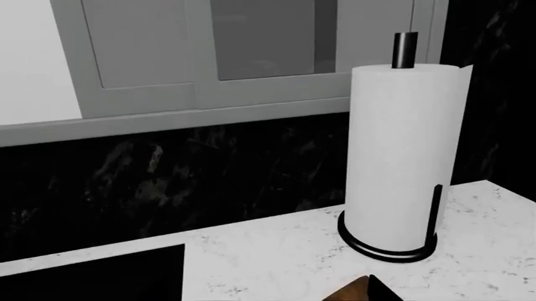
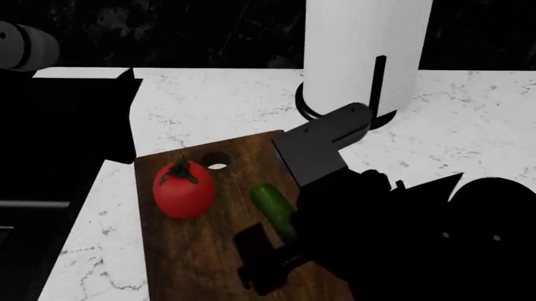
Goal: Pick the vegetables from the sink and place them on the cutting board.
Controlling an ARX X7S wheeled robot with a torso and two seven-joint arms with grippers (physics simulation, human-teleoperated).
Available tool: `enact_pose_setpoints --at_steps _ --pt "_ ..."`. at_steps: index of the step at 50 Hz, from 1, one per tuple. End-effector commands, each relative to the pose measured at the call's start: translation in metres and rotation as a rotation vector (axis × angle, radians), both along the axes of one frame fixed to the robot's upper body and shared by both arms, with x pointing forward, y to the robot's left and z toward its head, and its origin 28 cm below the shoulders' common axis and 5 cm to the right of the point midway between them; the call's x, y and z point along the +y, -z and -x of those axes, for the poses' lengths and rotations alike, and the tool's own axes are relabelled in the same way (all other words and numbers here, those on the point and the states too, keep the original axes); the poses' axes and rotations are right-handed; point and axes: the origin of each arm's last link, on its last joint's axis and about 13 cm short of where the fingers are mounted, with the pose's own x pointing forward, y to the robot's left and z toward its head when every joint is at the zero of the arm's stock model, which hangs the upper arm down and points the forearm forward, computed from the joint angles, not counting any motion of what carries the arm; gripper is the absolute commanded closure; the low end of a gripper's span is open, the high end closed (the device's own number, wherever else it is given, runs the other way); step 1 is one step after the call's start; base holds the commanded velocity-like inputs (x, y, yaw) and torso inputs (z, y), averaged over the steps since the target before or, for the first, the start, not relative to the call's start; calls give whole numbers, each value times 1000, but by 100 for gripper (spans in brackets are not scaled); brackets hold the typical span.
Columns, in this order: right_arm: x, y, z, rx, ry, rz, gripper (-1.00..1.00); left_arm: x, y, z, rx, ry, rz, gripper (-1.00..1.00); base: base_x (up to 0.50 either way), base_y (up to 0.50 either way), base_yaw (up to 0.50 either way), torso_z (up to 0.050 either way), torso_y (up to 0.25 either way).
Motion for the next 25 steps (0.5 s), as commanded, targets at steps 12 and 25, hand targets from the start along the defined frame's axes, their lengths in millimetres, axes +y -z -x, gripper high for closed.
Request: enact_pose_setpoints --at_steps 12,25 --pt "-17 -42 25 -173 7 -72 -100 0 1 4 -29 -4 -13 -100 0 0 0 0 0" --pt "-28 -33 59 -430 56 -172 -100 7 23 28 -114 -73 37 -100 0 0 0 0 0"
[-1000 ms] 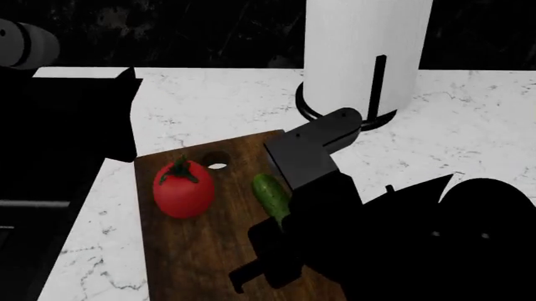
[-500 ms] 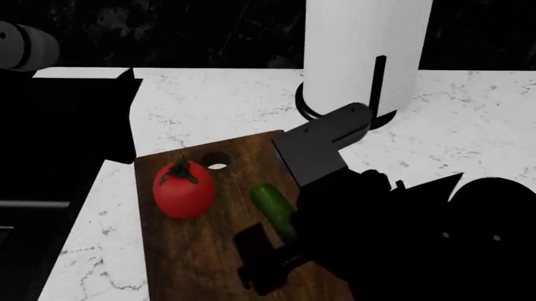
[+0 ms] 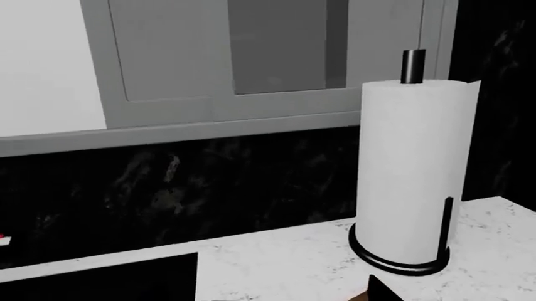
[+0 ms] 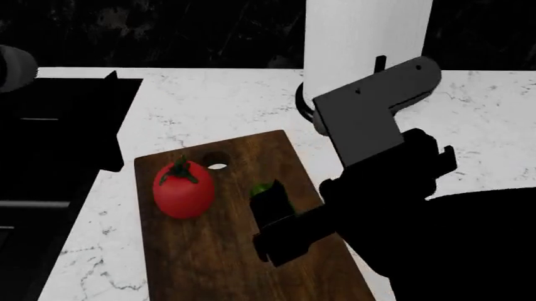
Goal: Pick the vegetables from the sink and place them on the cutting board.
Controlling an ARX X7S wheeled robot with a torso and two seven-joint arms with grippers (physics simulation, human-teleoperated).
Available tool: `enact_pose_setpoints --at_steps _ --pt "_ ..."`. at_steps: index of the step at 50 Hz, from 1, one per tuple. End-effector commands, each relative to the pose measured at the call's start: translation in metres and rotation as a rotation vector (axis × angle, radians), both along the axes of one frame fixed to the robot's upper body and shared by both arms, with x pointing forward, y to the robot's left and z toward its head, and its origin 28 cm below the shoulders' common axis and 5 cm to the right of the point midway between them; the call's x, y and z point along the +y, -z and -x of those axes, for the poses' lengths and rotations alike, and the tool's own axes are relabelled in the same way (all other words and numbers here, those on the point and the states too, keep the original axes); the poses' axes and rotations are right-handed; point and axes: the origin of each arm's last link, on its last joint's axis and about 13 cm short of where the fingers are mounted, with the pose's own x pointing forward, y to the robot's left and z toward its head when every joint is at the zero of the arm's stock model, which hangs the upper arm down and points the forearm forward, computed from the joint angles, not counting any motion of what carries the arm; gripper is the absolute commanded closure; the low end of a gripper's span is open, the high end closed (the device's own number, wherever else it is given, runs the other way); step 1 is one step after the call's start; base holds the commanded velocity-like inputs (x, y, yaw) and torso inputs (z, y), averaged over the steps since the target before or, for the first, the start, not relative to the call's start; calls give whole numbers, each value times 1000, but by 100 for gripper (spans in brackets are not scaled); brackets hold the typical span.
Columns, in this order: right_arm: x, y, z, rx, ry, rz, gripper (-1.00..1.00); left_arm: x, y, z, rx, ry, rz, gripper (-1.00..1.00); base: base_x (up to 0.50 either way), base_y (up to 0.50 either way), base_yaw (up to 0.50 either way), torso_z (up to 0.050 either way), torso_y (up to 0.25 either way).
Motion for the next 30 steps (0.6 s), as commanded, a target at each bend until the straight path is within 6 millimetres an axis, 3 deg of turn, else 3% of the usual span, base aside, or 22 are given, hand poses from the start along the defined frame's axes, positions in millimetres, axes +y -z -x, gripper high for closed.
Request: enact_pose_setpoints --at_steps 1,8,16,30 --pt "-9 3 26 -199 51 -49 -100 1 14 19 -74 -45 10 -100 0 0 0 0 0" --pt "-19 10 38 -317 107 -129 -100 0 16 31 -129 -69 -11 -100 0 0 0 0 0" --pt "-17 15 57 -499 109 -146 -100 3 24 42 -199 -66 22 -100 0 0 0 0 0" --pt "-17 34 72 -577 100 -224 -100 4 27 56 -253 -63 84 -100 0 0 0 0 0"
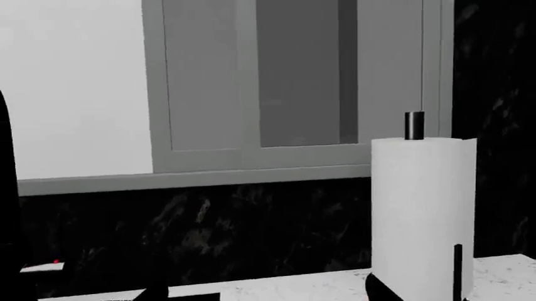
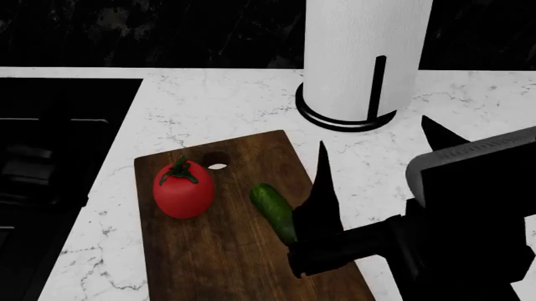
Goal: Pick the vegetables from the sink and place them on the cutting board.
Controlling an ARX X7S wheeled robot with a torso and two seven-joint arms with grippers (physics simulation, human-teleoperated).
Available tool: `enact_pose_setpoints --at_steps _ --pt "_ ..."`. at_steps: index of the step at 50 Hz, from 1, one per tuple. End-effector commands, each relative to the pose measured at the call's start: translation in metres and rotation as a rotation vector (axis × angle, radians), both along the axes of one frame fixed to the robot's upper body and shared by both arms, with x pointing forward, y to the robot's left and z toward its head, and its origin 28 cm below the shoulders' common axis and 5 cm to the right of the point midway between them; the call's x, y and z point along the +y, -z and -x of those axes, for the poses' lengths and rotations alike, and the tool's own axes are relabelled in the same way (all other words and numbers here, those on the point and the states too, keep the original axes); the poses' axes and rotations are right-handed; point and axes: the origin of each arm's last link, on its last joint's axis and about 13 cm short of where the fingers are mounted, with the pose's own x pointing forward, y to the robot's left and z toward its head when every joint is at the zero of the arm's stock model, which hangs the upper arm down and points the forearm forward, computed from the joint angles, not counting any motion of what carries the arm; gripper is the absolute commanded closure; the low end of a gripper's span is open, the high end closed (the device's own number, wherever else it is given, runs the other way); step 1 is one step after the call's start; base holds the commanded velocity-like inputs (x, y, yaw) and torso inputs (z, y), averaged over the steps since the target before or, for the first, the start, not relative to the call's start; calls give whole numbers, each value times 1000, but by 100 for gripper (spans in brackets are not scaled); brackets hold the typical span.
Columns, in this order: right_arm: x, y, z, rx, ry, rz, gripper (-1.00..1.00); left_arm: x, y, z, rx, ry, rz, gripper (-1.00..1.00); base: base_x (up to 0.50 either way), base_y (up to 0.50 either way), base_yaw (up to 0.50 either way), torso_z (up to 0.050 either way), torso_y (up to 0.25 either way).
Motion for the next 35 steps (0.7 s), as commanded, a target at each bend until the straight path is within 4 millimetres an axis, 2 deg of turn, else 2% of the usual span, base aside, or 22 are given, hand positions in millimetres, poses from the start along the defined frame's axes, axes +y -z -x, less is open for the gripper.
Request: enact_pose_setpoints --at_steps 1,13,27,35 --pt "1 15 15 -95 -30 -59 -100 1 6 13 -53 7 39 -100 0 0 0 0 0" --pt "4 16 27 -130 -77 -98 -100 1 7 29 -84 20 50 -100 0 0 0 0 0" --pt "7 32 29 -146 -108 -158 -100 4 17 33 -105 45 98 -100 0 0 0 0 0" --pt "8 28 38 -172 -114 -153 -100 3 17 39 -118 58 97 -100 0 0 0 0 0"
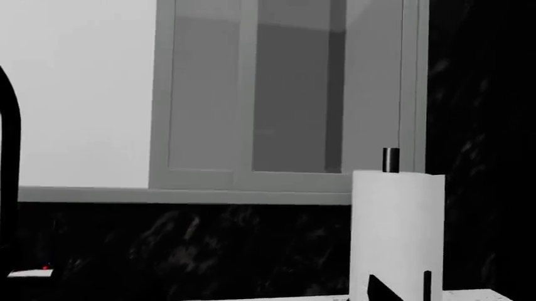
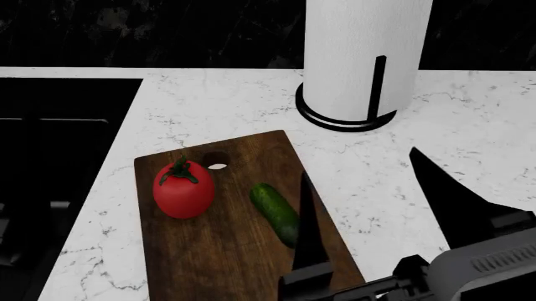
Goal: Pick the vegetables from the sink and place them on the cutting board.
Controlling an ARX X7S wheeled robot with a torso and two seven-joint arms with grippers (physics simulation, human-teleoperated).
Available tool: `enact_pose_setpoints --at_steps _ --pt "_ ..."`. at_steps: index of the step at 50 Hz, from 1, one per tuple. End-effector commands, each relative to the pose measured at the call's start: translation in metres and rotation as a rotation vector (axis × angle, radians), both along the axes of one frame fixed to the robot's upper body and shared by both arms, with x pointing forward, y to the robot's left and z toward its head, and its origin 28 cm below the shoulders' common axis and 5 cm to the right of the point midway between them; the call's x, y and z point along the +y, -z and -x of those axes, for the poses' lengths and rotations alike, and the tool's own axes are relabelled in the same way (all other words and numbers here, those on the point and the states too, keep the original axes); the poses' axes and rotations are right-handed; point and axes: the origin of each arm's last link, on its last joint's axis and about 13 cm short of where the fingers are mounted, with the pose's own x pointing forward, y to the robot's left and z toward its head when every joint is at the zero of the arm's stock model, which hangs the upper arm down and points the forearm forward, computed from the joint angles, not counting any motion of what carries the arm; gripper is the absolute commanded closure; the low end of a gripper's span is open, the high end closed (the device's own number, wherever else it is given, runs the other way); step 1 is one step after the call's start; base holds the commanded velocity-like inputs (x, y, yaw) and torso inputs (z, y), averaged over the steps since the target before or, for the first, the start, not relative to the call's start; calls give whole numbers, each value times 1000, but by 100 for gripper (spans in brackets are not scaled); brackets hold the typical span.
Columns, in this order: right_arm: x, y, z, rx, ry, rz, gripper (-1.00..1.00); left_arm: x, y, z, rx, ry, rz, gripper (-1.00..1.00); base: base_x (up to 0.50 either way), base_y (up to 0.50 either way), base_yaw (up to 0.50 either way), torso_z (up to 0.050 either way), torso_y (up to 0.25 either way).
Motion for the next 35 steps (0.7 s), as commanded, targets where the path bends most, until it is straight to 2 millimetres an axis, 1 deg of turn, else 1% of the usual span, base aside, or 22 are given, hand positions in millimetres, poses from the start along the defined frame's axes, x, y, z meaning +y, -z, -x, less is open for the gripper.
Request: enact_pose_setpoints --at_steps 1,5,14,16,19,27,35 --pt "1 0 10 -34 -15 -18 -100 0 2 9 -27 22 17 -100 0 0 0 0 0" --pt "0 -1 13 -45 -15 -25 -100 0 4 13 -34 29 26 -100 0 0 0 0 0" --pt "0 2 18 -75 -27 -41 -100 1 9 17 -35 46 50 -100 0 0 0 0 0" --pt "0 3 21 -89 -30 -48 -100 2 10 19 -38 50 53 -100 0 0 0 0 0" --pt "-2 -1 28 -112 -21 -56 -100 2 15 21 -39 55 56 -100 0 0 0 0 0" --pt "-7 -5 39 -153 21 -73 -100 7 9 34 -83 51 51 -100 0 0 0 0 0" --pt "-11 -10 50 -190 41 -89 -100 6 7 42 -117 61 29 -100 0 0 0 0 0"
